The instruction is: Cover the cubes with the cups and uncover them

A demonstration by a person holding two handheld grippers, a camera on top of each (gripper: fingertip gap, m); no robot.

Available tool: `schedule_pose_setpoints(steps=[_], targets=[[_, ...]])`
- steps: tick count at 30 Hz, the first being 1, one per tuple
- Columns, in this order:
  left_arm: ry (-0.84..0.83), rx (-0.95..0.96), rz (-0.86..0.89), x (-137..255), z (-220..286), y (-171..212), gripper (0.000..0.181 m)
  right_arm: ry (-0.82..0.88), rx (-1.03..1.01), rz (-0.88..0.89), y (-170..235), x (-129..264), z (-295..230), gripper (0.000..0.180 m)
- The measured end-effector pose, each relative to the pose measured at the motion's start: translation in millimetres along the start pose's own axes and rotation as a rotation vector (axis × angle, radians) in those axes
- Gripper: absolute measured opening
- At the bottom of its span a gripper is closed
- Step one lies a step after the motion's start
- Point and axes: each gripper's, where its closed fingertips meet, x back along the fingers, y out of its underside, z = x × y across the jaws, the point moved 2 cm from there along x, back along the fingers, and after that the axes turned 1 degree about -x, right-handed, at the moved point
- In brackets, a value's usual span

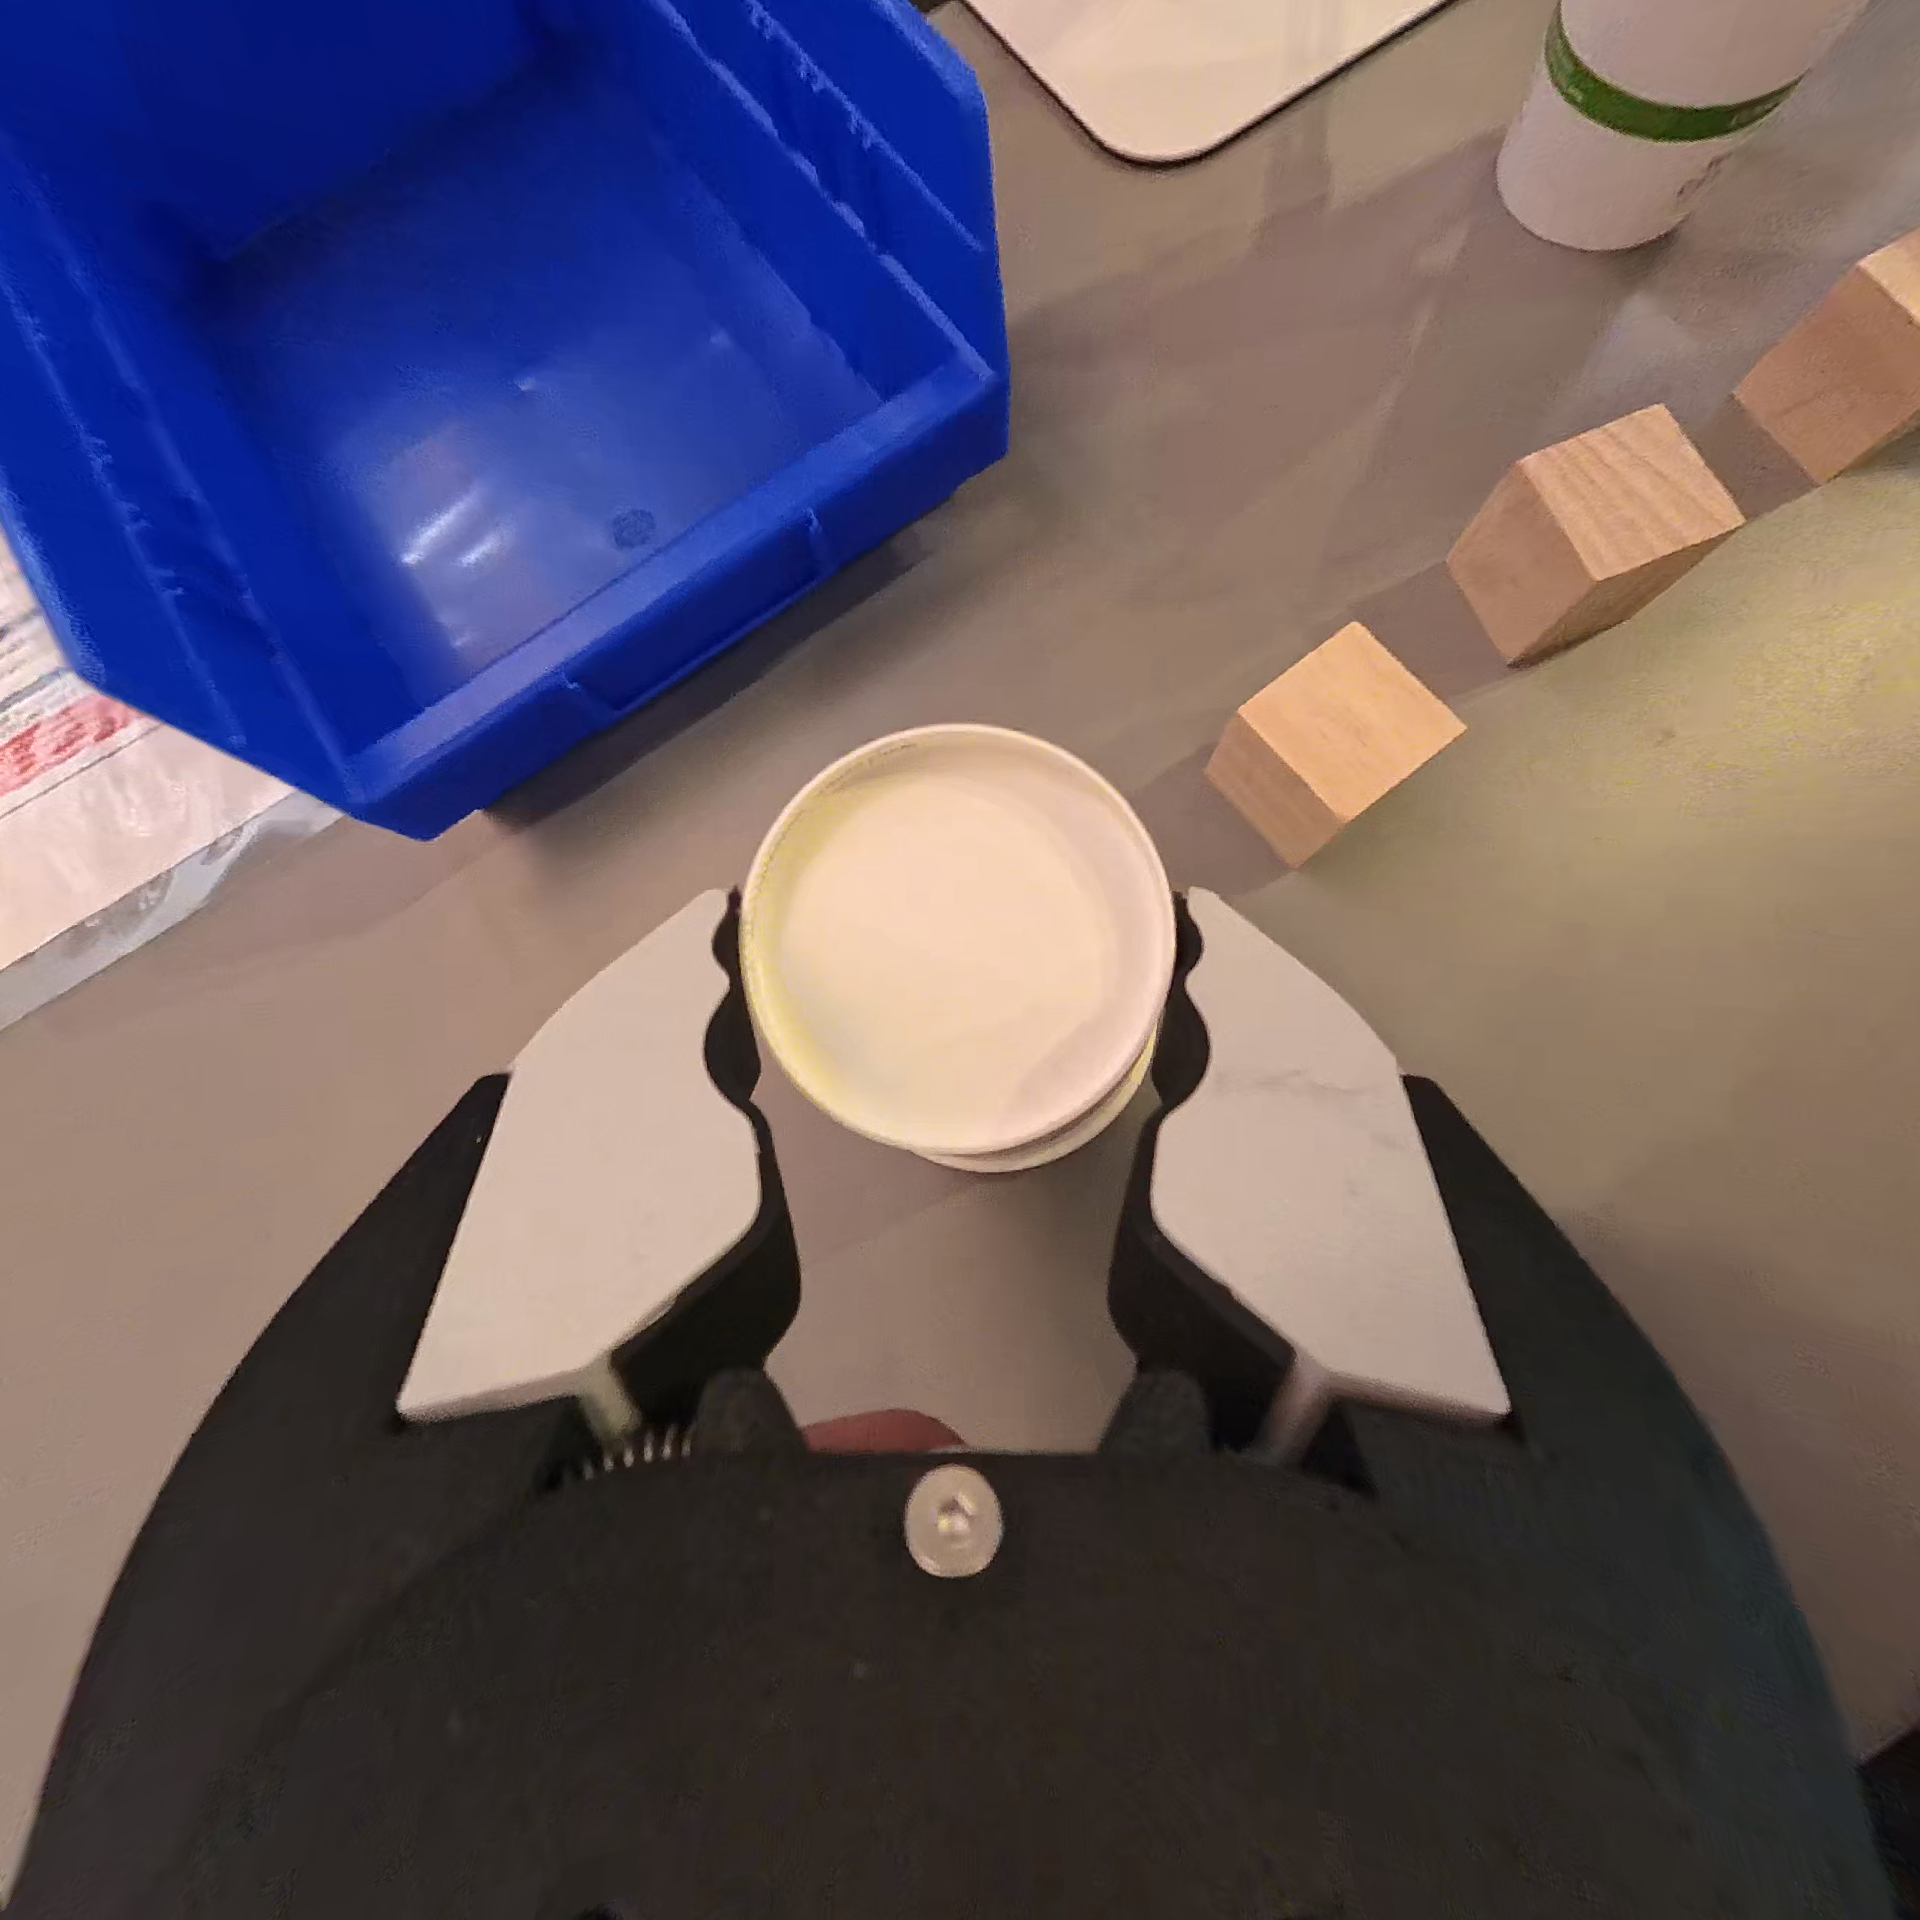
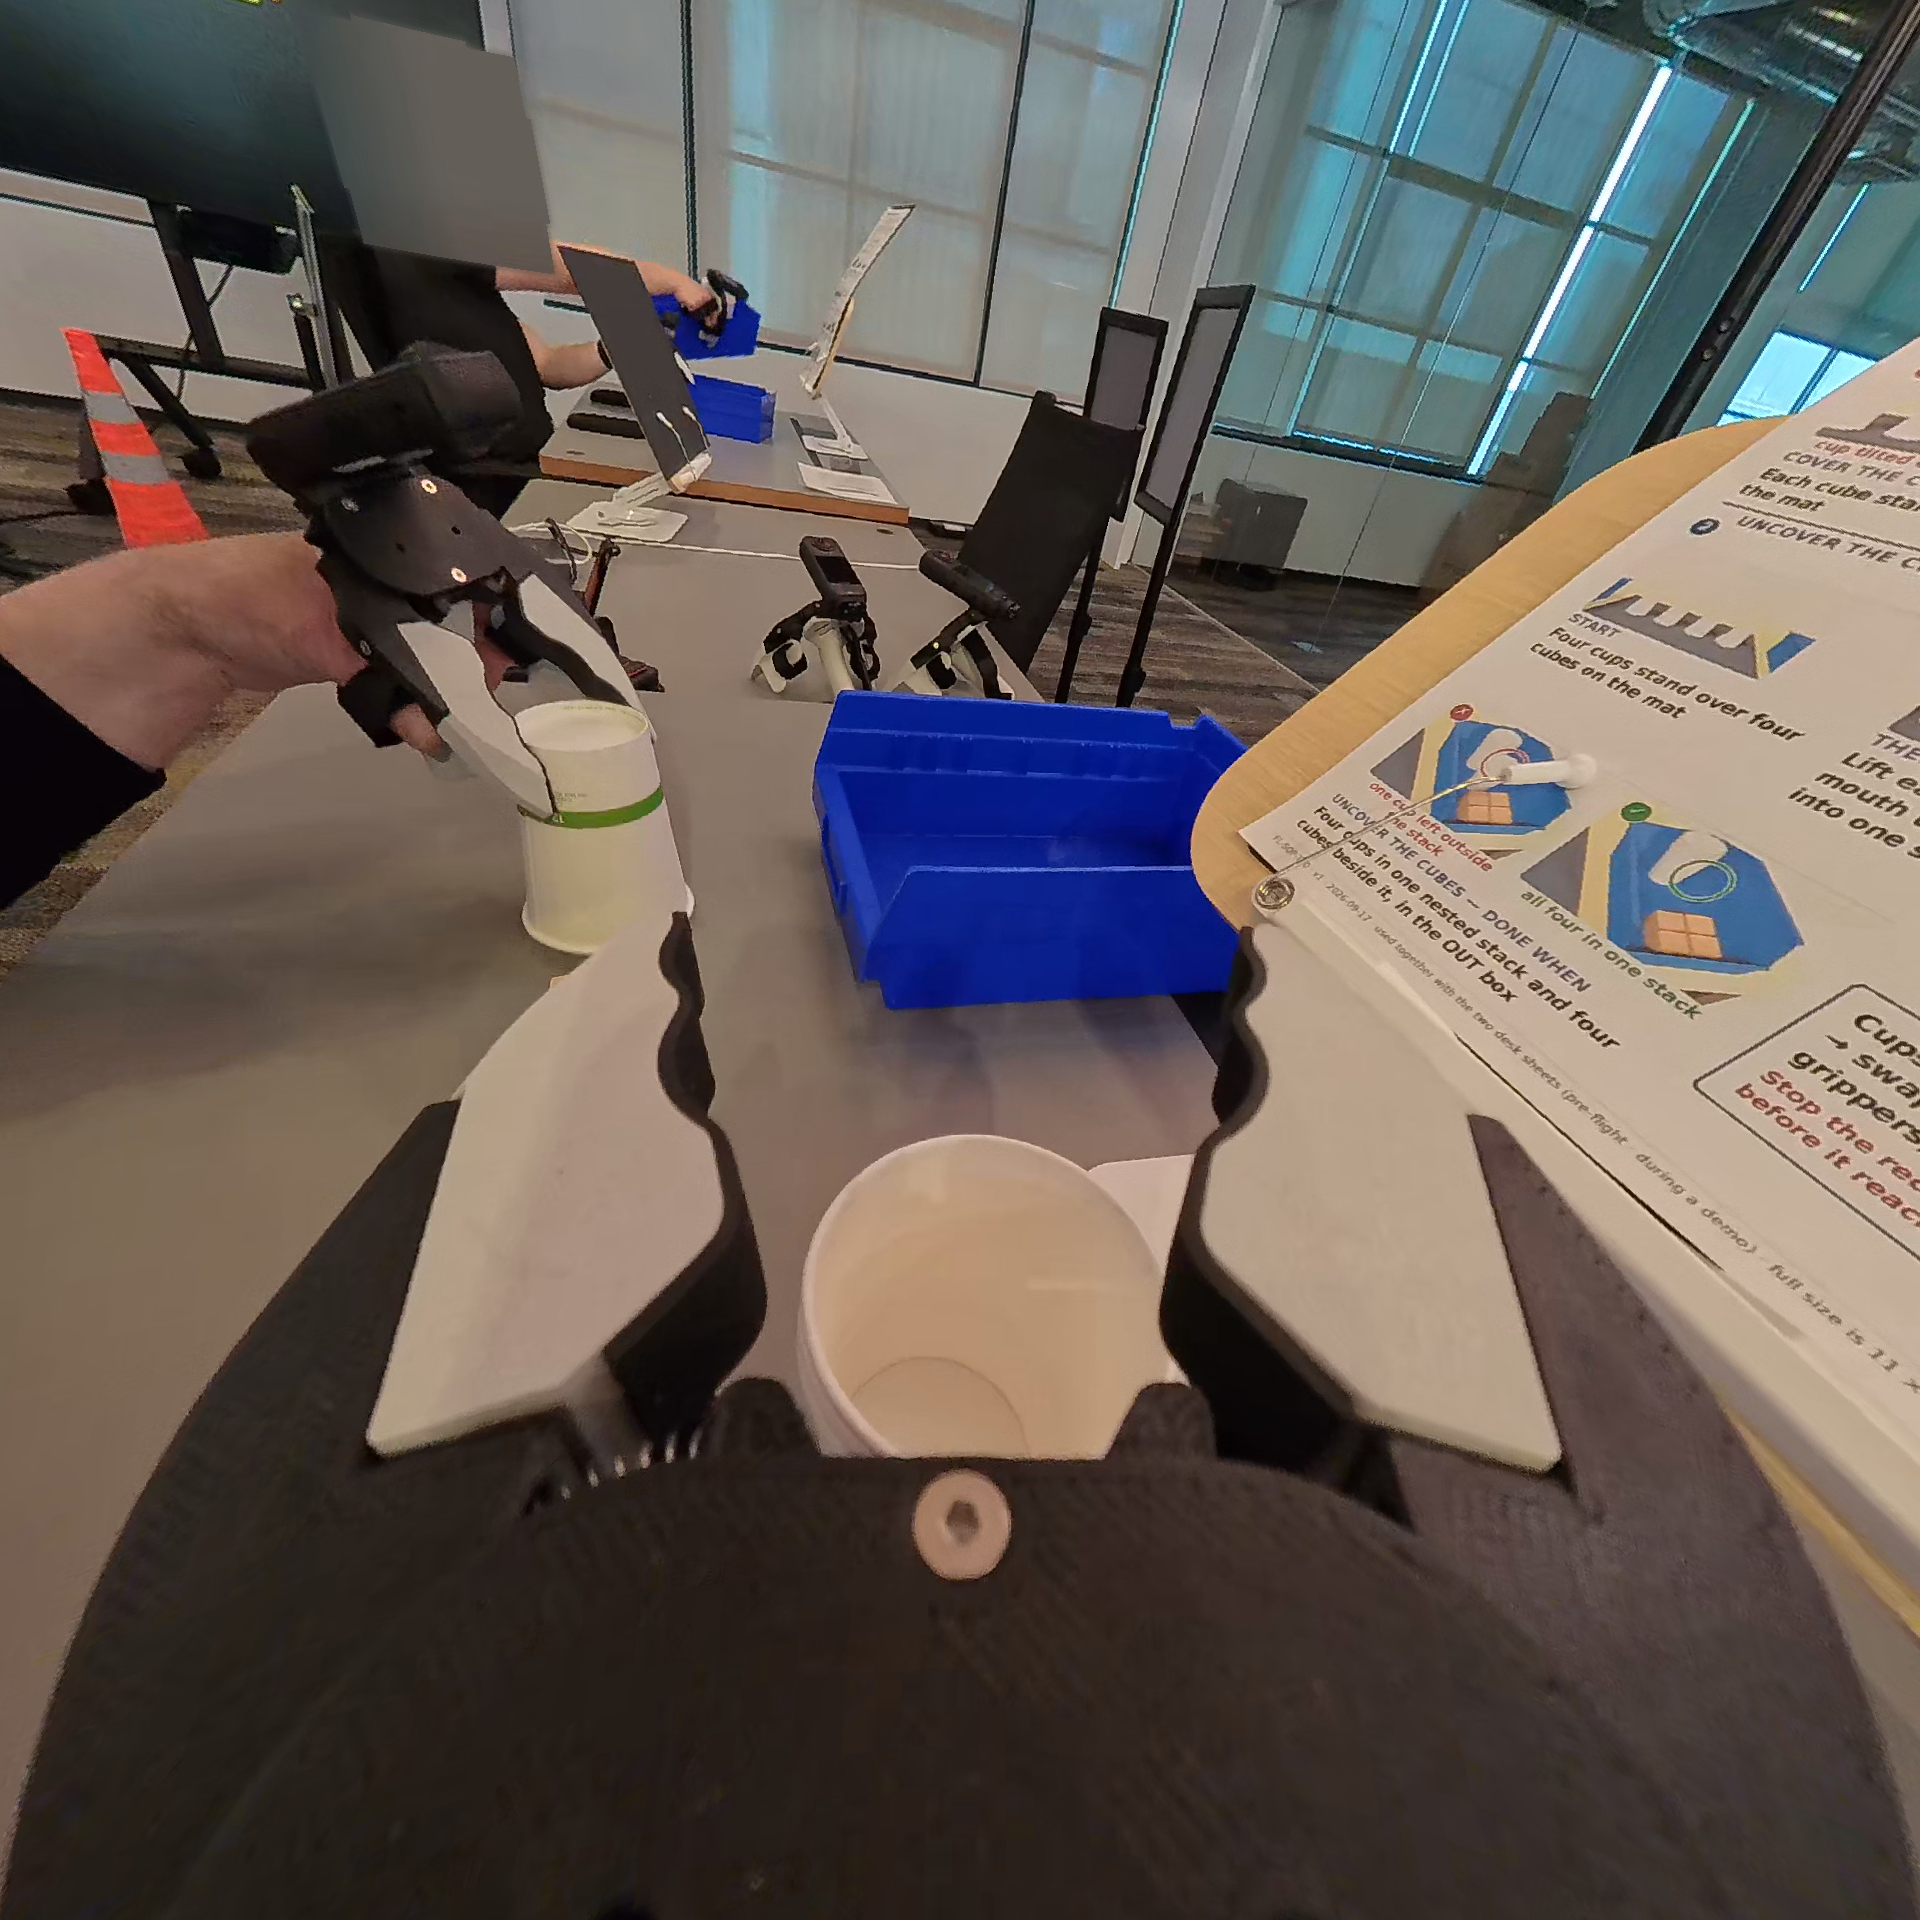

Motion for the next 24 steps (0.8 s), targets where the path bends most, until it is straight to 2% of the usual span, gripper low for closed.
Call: schedule_pose_setpoints(steps=[4, 8, 11, 14, 17, 21, 24], targets=[[-0.008, 0.003, 0.094, 25, 1, -14, 0.075, -0.004, 0.004, 0.005, -2, 1, -1, 0.097], [0.052, -0.048, 0.298, 64, 19, -55, 0.075, -0.010, 0.017, 0.018, -9, 2, -5, 0.097], [0.120, -0.103, 0.510, 90, 42, -98, 0.075, -0.030, 0.040, 0.042, -17, 3, -14, 0.095], [0.263, -0.123, 0.785, 110, 72, -139, 0.075, -0.061, 0.064, 0.068, -25, 3, -26, 0.090], [0.416, -0.065, 0.996, 113, 92, -164, 0.075, -0.110, 0.022, 0.105, -32, 3, -37, 0.085], [0.622, 0.033, 1.267, 112, 108, -178, 0.075, -0.202, -0.091, 0.141, -35, -3, -52, 0.080], [0.700, 0.048, 1.331, 102, 120, -183, 0.075, -0.287, -0.200, 0.161, -34, -9, -63, 0.075]])
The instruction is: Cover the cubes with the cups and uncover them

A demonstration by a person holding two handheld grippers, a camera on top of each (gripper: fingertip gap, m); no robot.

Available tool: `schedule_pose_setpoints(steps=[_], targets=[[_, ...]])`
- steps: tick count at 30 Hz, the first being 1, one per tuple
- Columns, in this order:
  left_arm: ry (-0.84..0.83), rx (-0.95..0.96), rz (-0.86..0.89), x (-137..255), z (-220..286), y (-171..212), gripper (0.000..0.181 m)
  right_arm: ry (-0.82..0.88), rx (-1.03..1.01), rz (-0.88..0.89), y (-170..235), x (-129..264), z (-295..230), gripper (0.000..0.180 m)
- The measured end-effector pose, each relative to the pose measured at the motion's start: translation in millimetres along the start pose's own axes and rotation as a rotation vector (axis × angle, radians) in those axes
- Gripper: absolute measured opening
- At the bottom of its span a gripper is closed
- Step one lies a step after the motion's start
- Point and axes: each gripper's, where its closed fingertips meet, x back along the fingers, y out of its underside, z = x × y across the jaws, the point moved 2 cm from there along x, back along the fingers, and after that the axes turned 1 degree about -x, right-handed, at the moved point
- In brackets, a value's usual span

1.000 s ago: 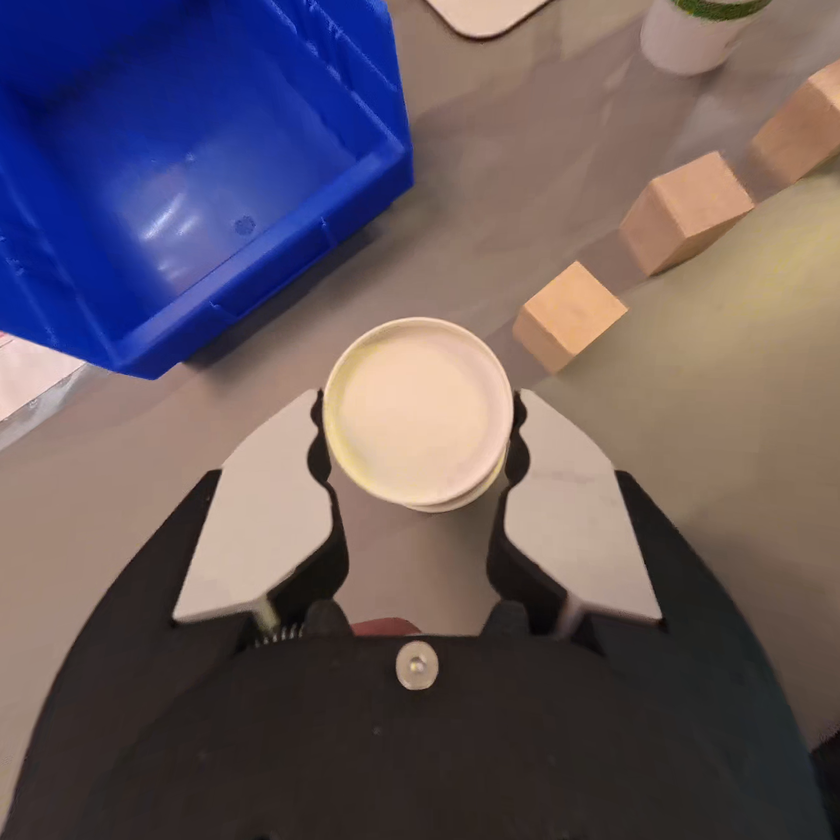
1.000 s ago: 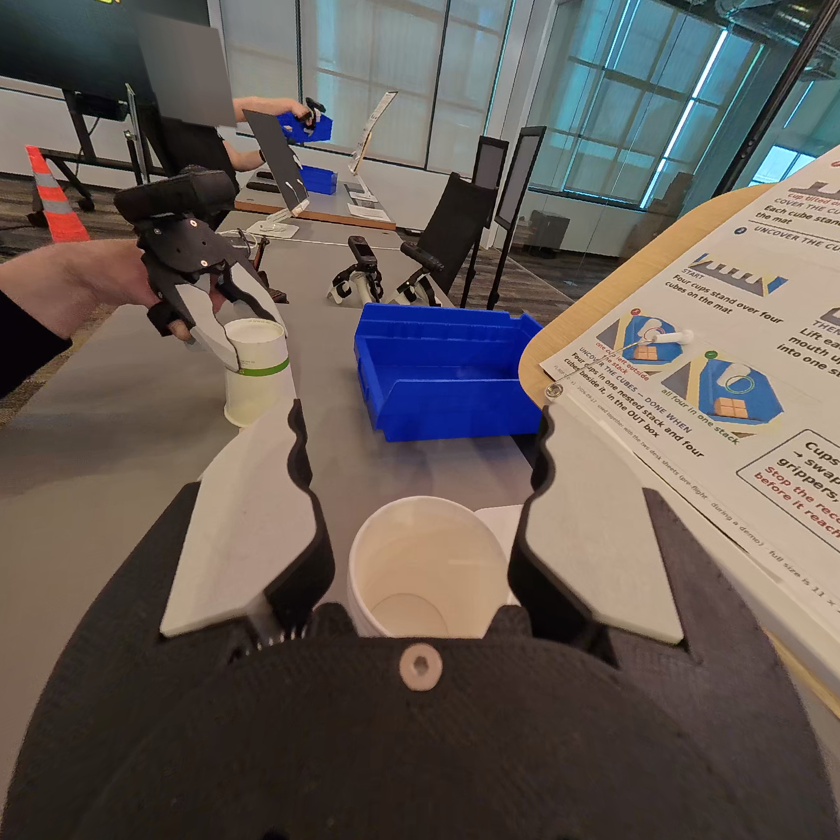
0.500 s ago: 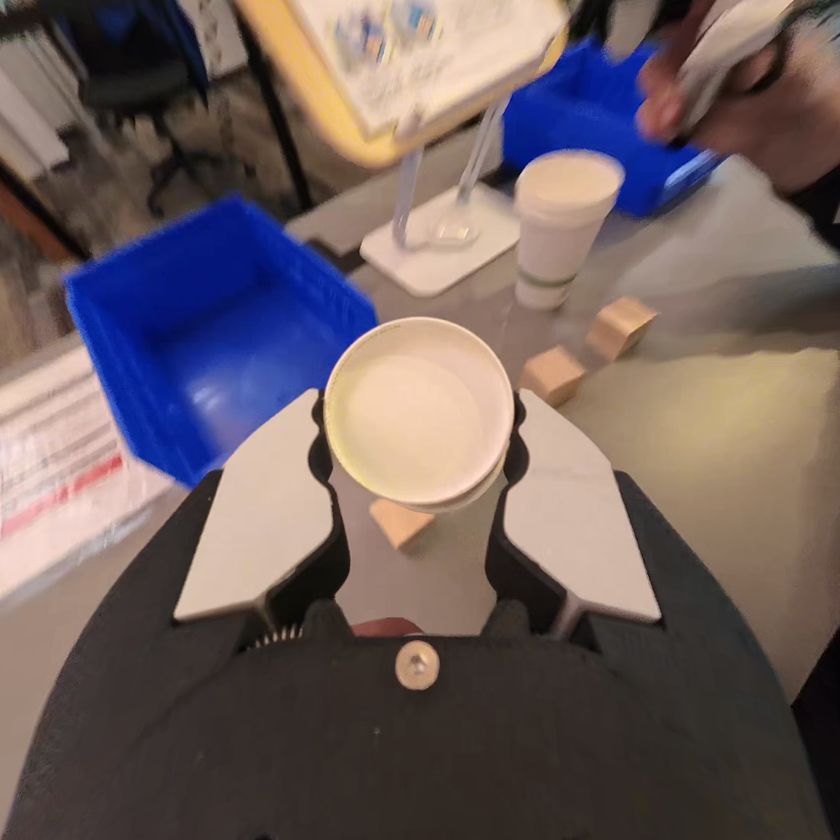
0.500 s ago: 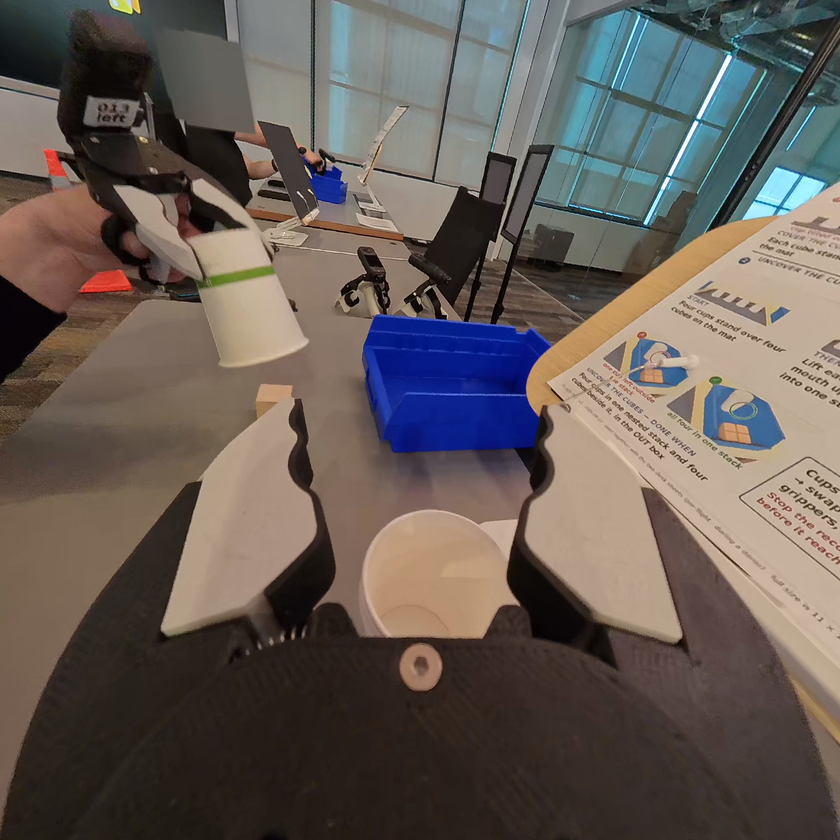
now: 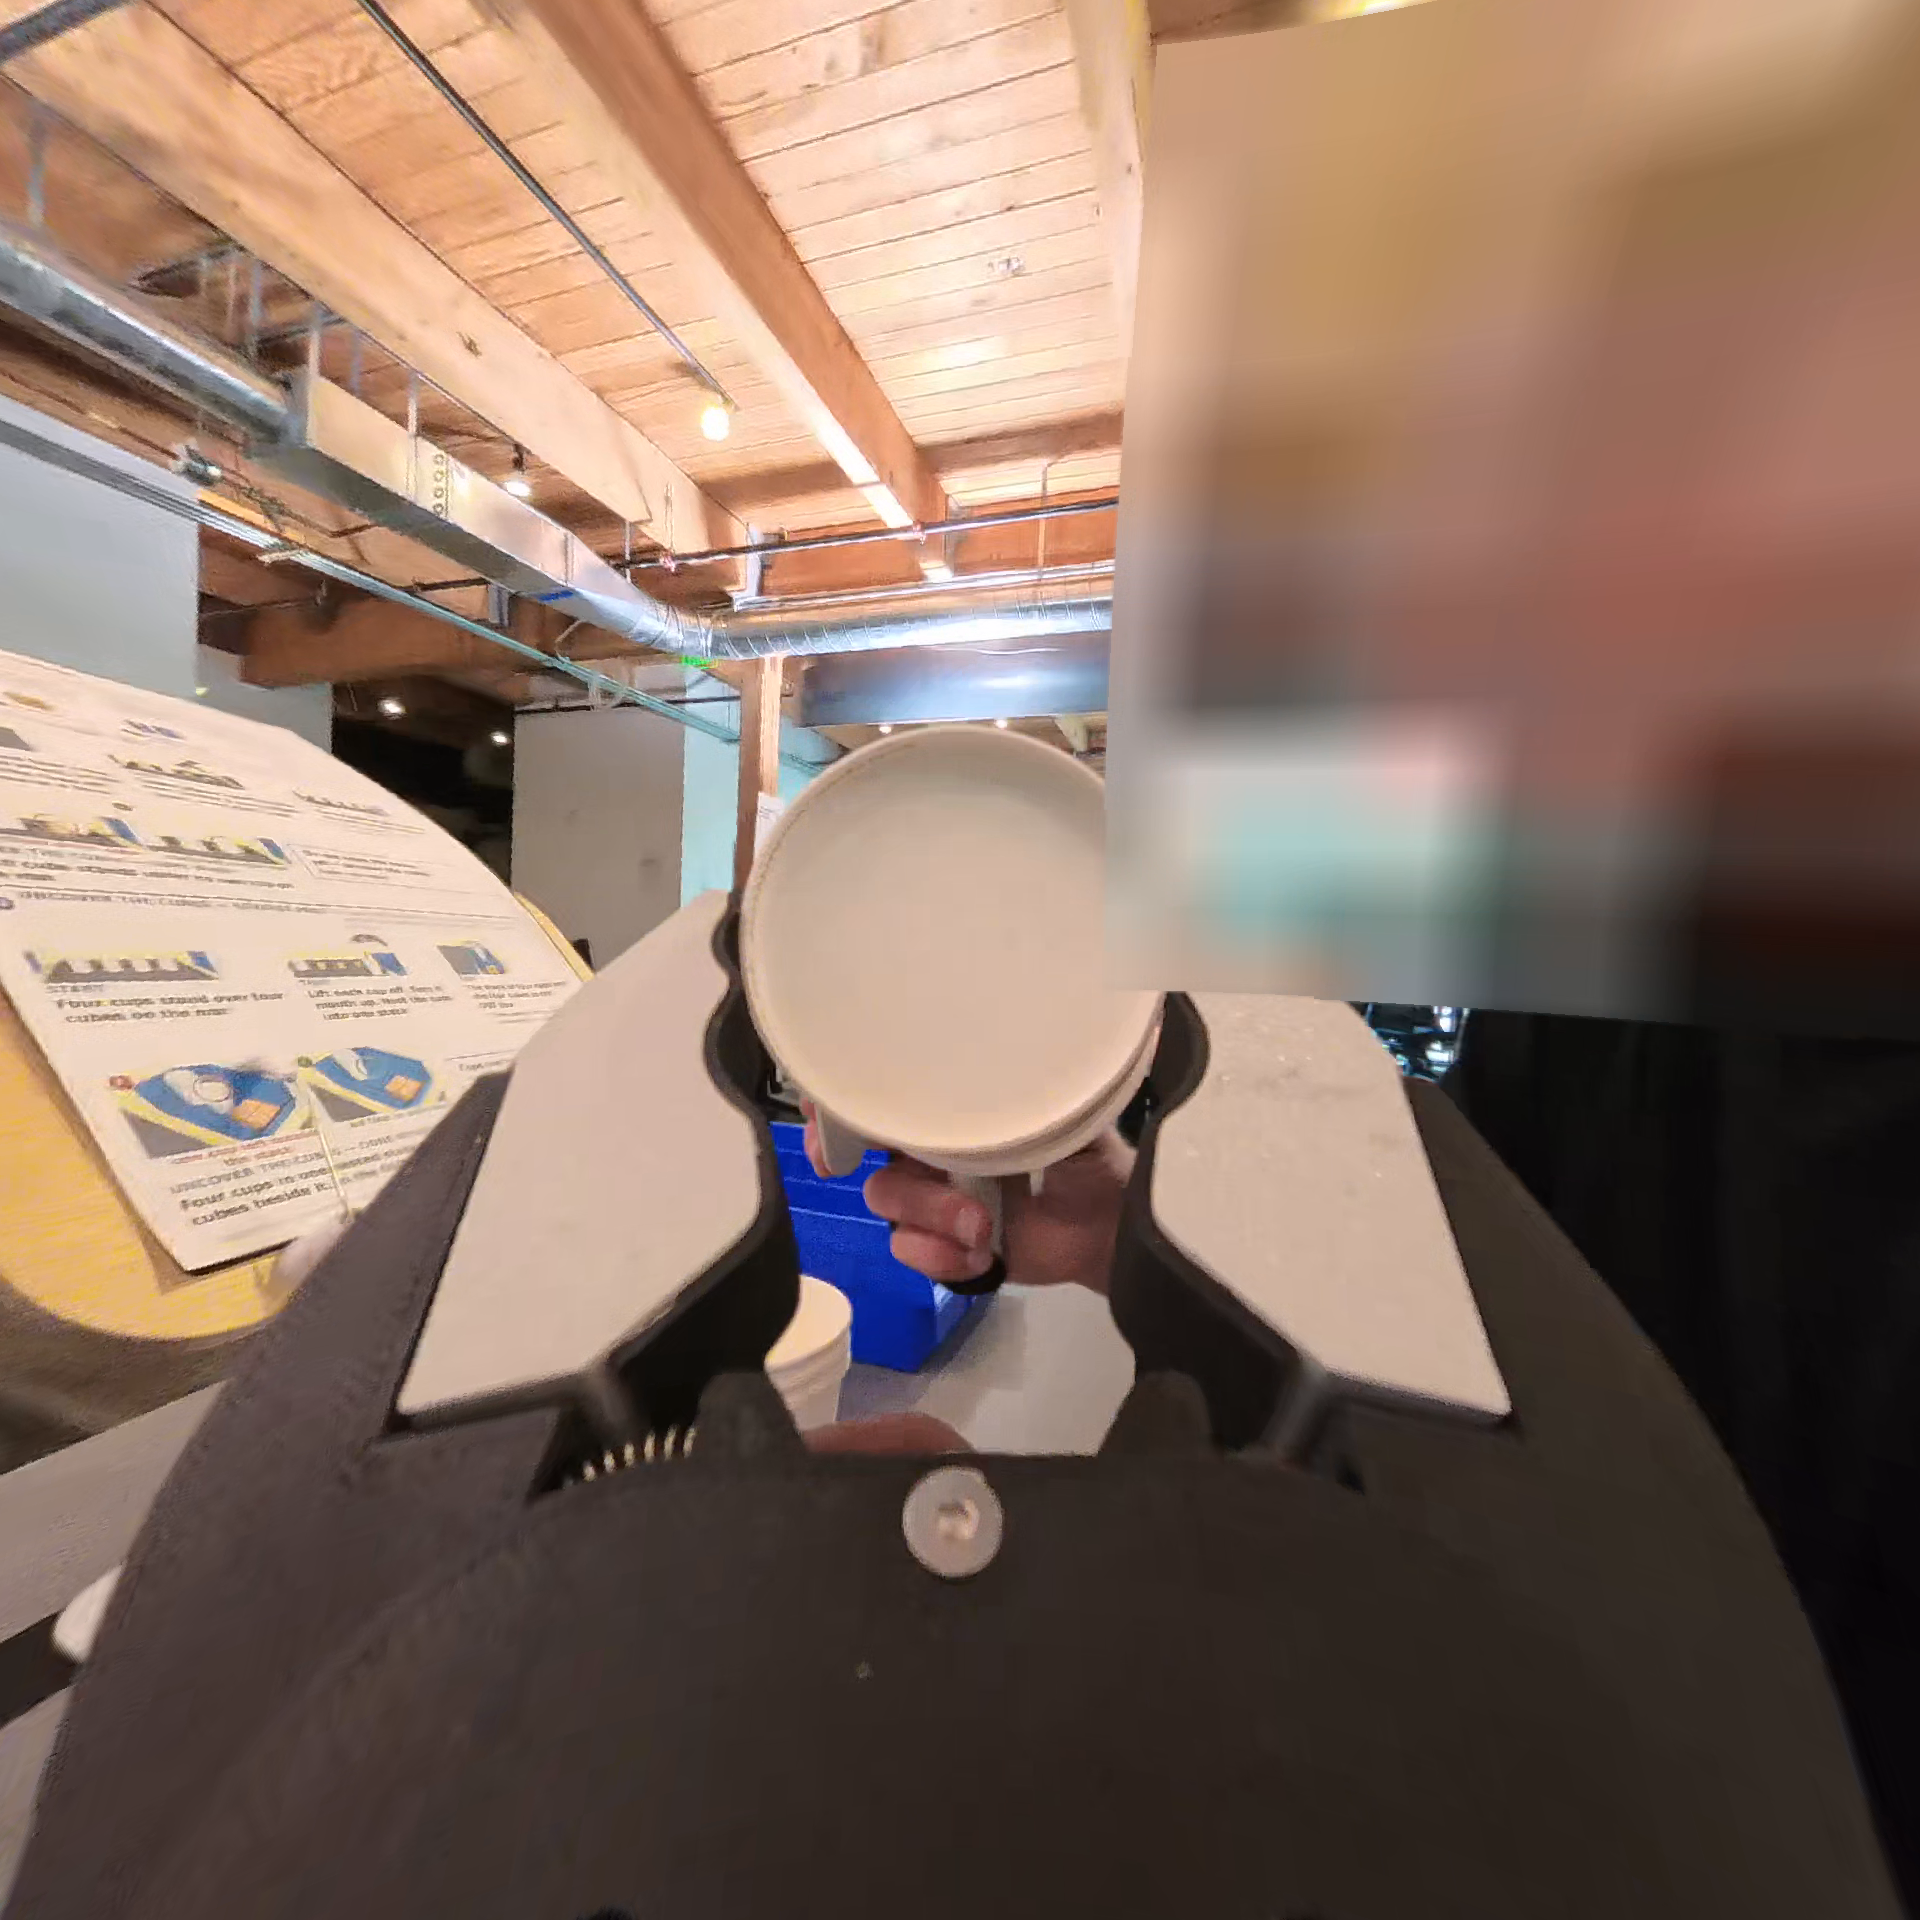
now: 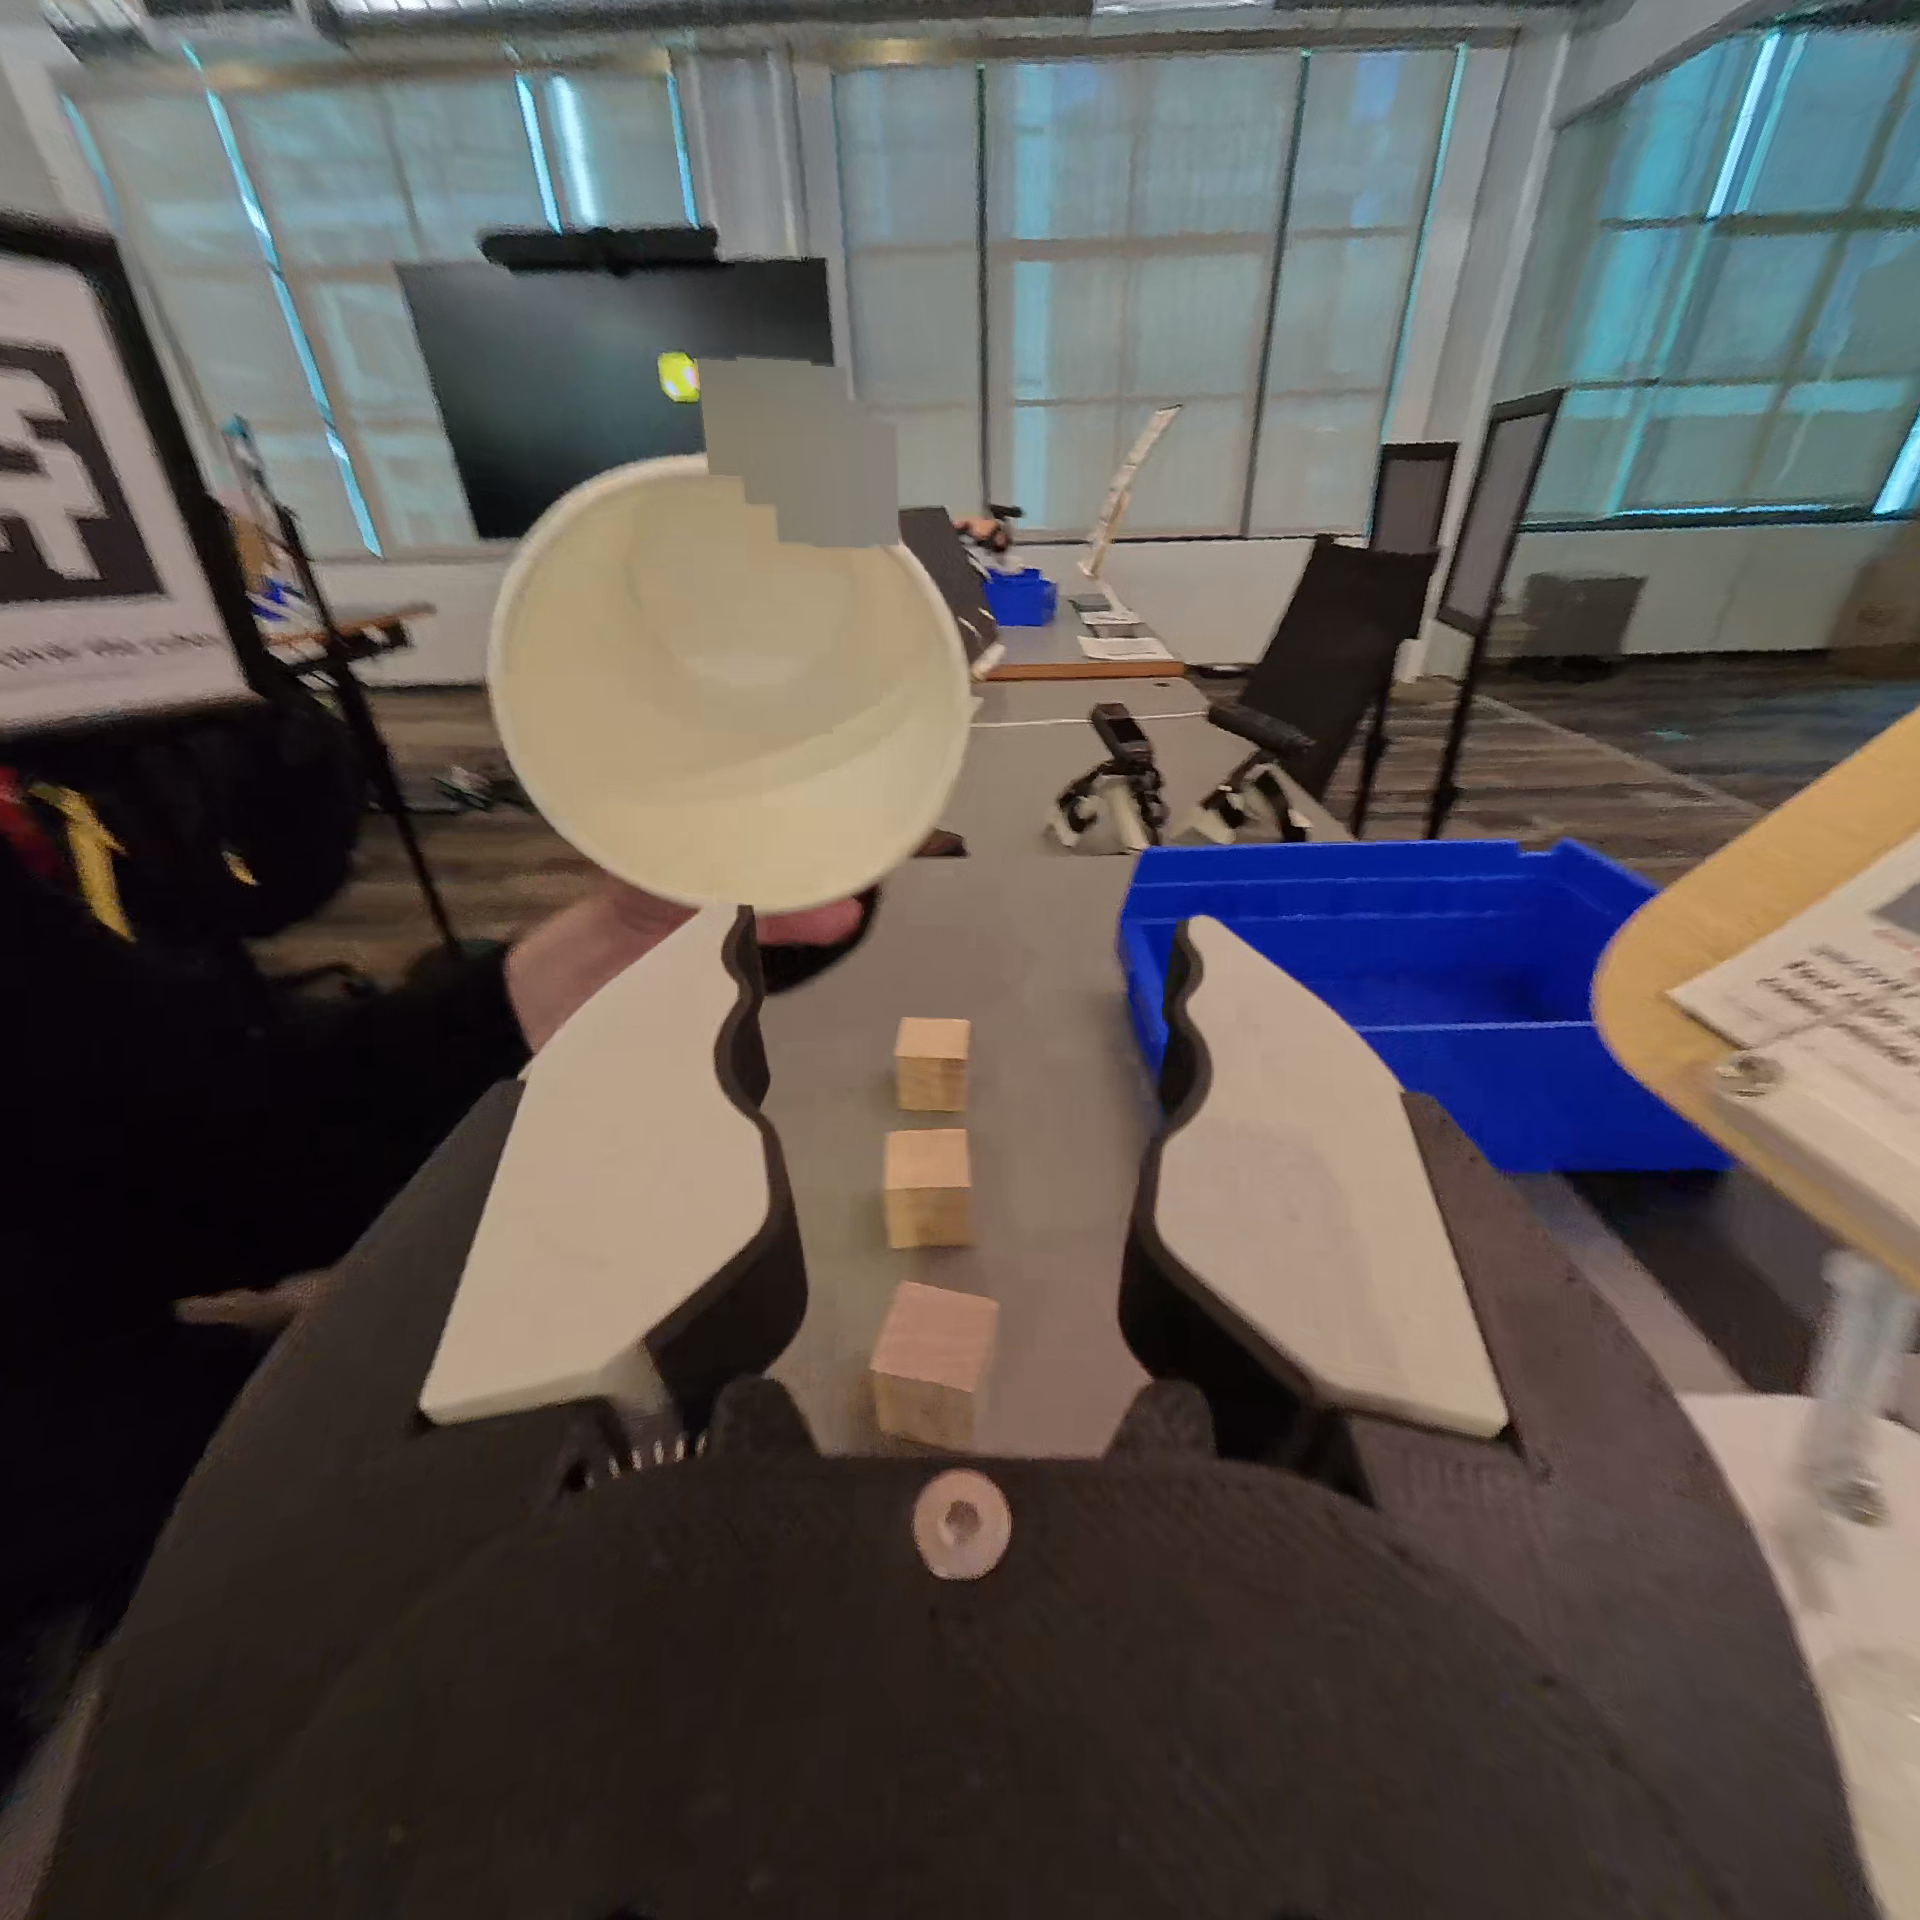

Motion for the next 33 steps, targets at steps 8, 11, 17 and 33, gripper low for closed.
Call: schedule_pose_setpoints(steps=[8, 11, 17, 33], targets=[[0.077, -0.014, -0.007, -24, 8, 29, 0.075, -0.170, -0.250, 0.069, 7, -11, -11, 0.056], [0.099, -0.016, -0.004, -28, 11, 34, 0.075, -0.194, -0.285, 0.062, 12, -13, -13, 0.045], [0.150, 0.001, -0.017, -35, 19, 47, 0.075, -0.293, -0.348, 0.097, 14, -14, -20, 0.001], [0.002, -0.118, -0.108, -7, -4, 45, 0.000, -0.005, -0.078, -0.205, -1, 35, 33, 0.000]])
